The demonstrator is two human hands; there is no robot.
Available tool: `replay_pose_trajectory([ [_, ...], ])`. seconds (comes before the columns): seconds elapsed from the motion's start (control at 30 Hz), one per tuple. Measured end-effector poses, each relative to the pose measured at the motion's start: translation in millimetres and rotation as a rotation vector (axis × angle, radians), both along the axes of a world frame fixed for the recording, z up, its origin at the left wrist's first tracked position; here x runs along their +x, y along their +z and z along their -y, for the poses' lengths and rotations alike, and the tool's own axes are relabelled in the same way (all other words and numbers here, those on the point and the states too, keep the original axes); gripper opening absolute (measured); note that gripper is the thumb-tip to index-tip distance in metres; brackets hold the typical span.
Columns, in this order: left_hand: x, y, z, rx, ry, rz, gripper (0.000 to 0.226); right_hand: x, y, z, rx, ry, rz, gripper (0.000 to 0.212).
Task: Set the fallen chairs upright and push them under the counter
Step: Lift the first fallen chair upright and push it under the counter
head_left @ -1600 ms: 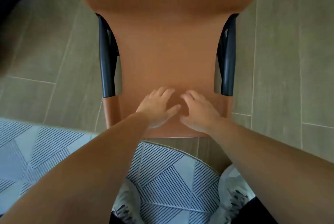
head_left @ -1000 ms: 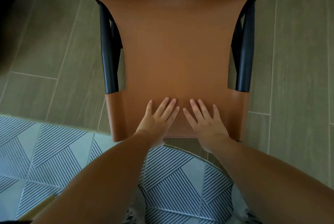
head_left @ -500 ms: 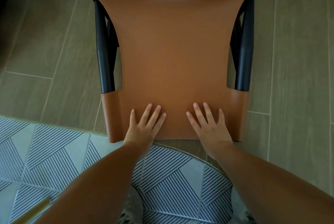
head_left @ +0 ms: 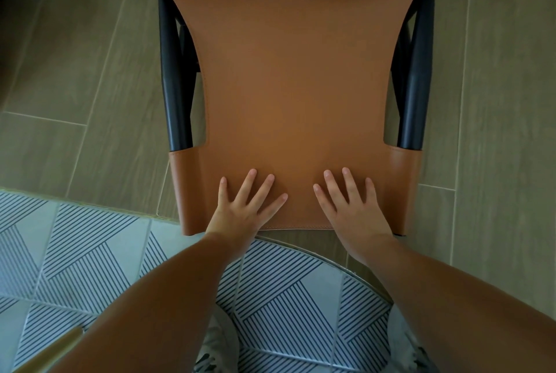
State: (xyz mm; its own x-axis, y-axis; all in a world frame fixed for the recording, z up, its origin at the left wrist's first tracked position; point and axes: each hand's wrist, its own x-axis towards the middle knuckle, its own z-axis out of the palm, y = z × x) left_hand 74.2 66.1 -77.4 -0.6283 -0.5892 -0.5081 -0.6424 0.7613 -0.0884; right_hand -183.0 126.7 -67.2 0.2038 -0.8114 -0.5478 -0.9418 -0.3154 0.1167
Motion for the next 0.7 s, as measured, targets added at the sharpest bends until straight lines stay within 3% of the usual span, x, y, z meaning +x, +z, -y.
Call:
replay_pose_trajectory([
  [0.3,0.4,9.4,1.0,0.025,0.0,-0.018,0.12,4.0,2.5,-0.7,0.019,-0.022,0.006,0.121],
  [0.7,3.1,13.6,-6.5,0.032,0.013,-0.015,0.115,6.5,4.1,1.0,0.018,-0.016,0.028,0.111],
])
